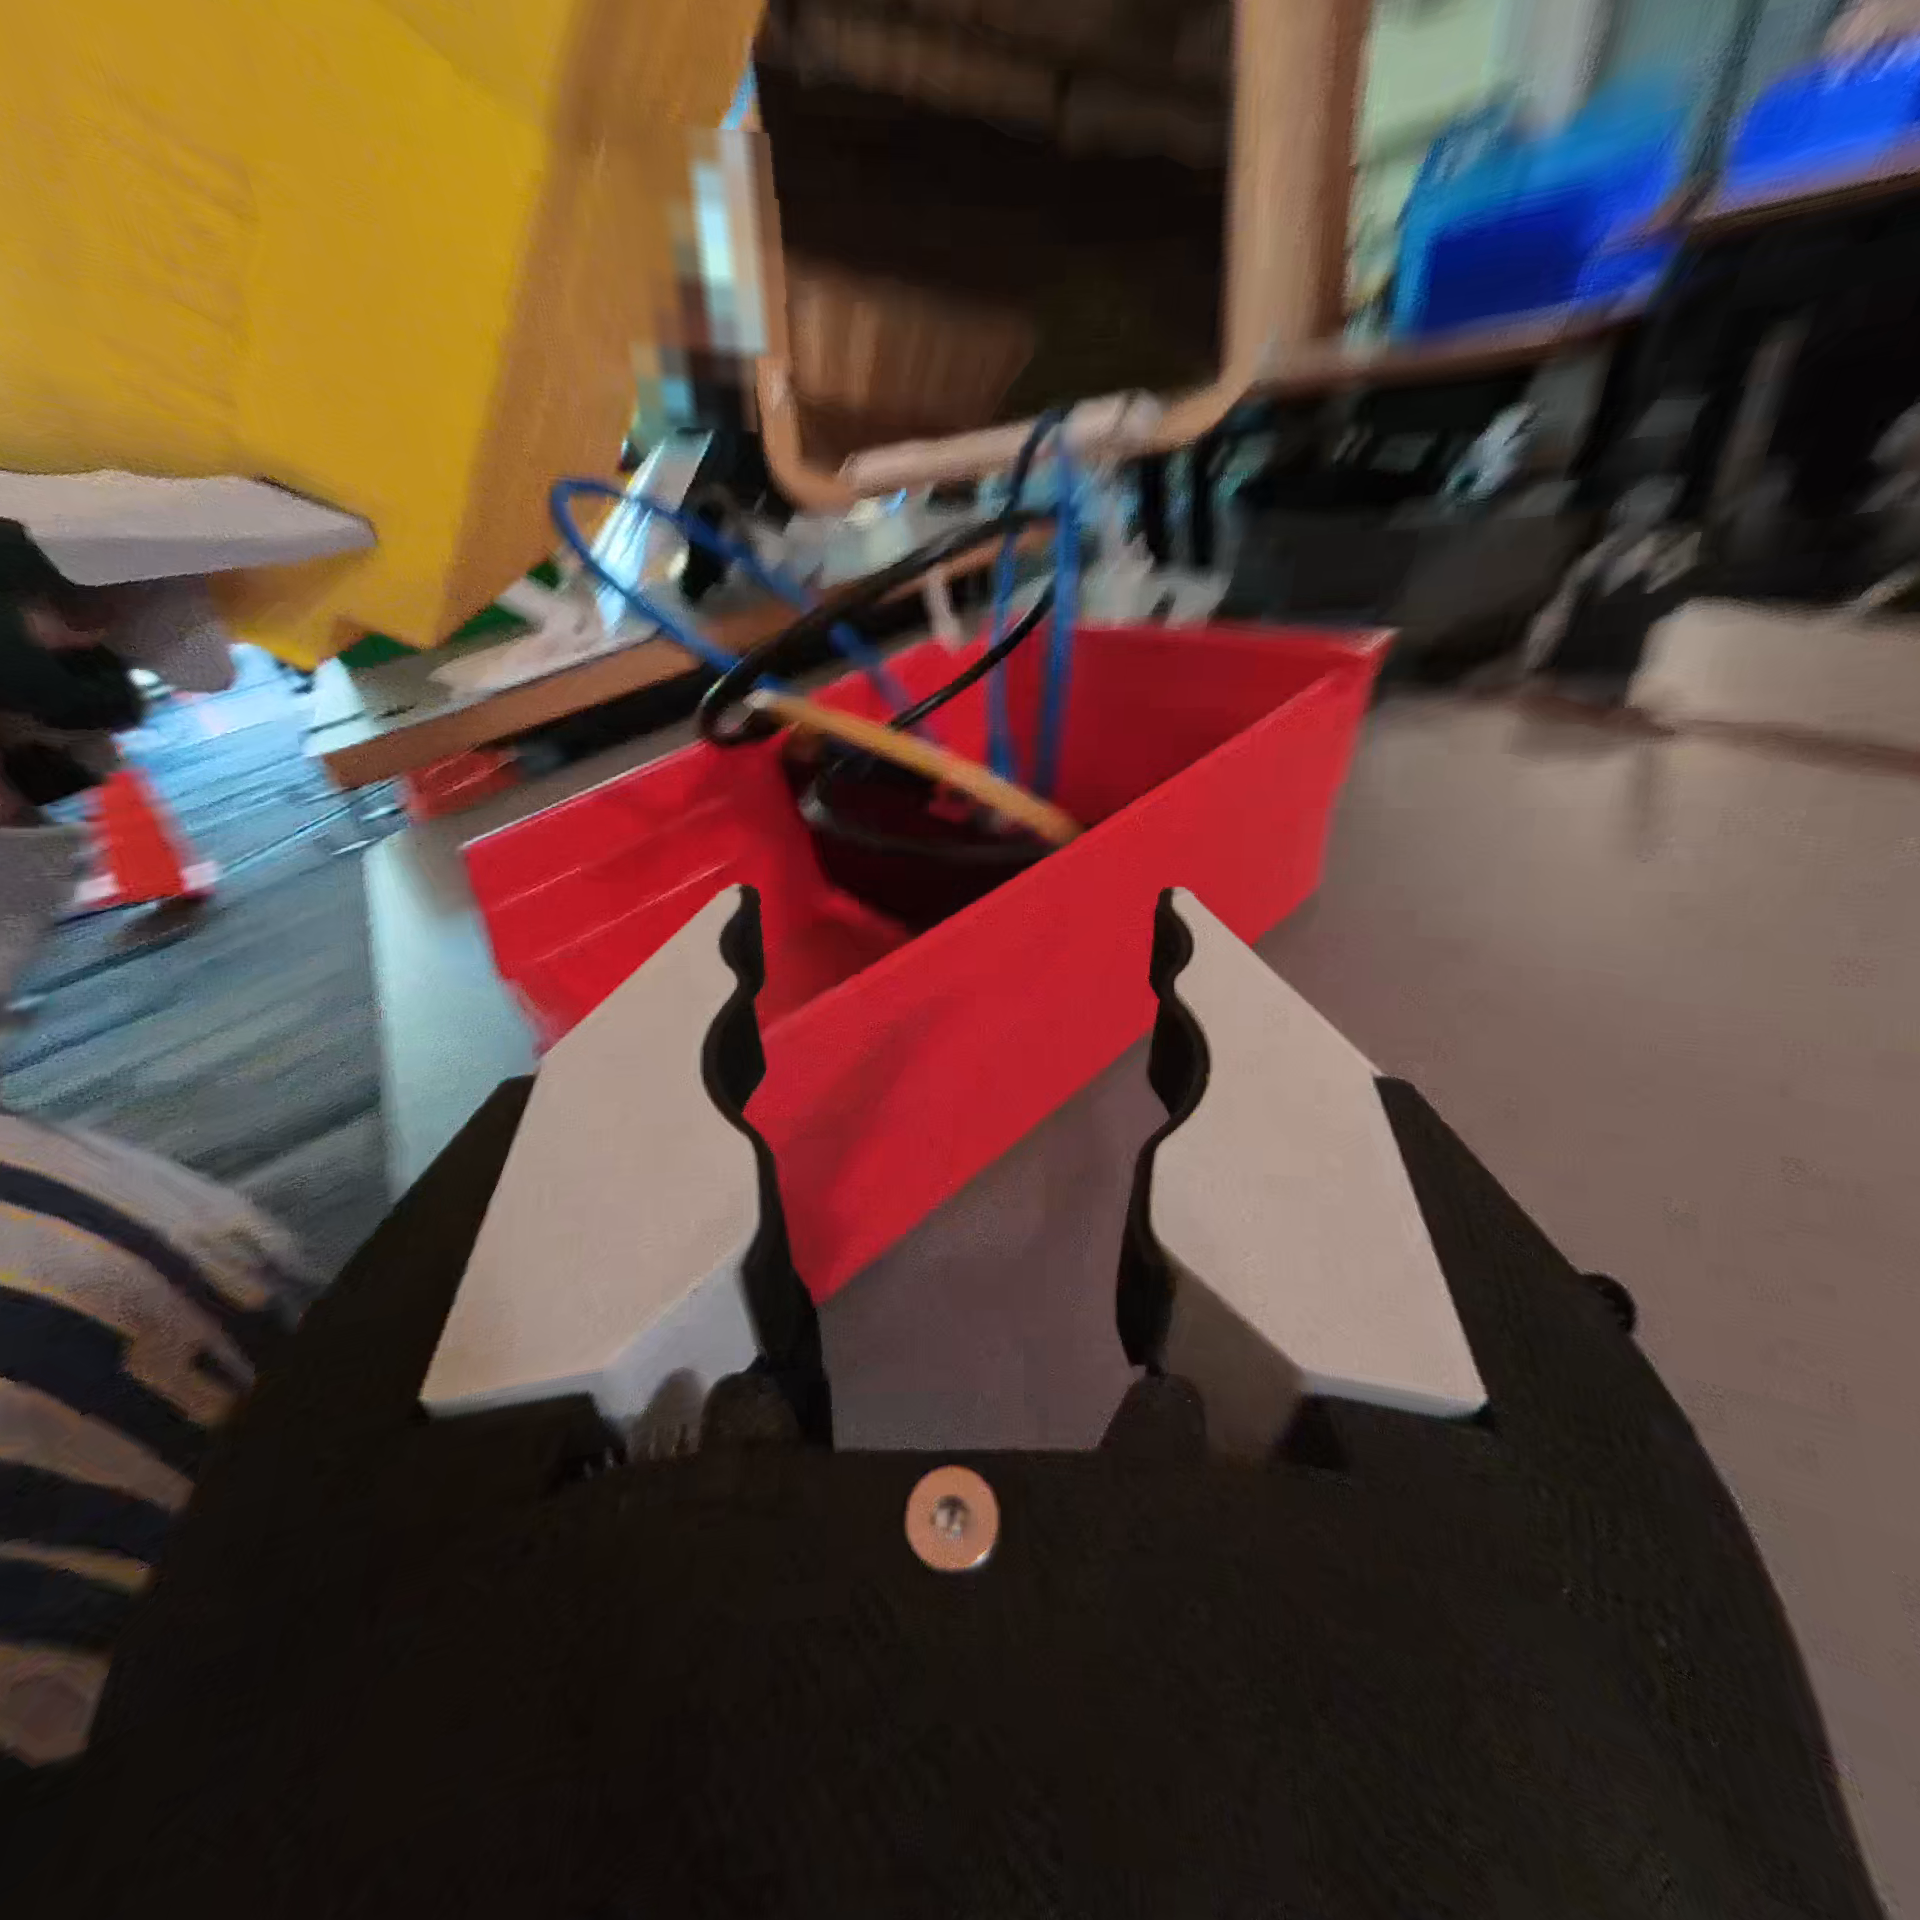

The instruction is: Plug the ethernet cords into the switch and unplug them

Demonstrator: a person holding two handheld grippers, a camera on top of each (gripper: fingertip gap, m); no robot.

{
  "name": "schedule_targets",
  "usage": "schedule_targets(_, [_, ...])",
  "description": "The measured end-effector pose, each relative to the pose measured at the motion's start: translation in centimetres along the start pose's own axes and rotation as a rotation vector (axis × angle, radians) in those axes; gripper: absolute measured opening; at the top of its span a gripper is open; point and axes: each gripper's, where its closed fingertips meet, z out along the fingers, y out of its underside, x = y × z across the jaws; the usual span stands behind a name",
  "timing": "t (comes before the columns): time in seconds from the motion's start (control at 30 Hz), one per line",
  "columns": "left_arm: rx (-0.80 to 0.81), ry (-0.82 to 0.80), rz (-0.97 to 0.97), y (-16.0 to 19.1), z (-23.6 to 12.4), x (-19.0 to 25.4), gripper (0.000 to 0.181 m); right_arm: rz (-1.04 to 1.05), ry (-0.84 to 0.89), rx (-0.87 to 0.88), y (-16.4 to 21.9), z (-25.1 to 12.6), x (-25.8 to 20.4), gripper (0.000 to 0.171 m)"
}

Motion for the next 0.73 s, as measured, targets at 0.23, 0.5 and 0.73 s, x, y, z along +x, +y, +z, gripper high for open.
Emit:
schedule_targets(0.23, [0.110,0.237,0.172,-7.2,3.6,8.2,0.002,-0.401,0.619,0.192,-3.7,-14.5,13.6,0.061])
schedule_targets(0.5, [0.127,0.548,0.198,-13.3,7.7,20.0,0.002,-0.210,0.832,0.420,-6.2,-23.9,18.8,0.061])
schedule_targets(0.73, [0.048,0.730,0.209,-14.8,12.4,28.9,0.002,-0.207,0.959,0.570,-8.2,-29.8,19.7,0.058])
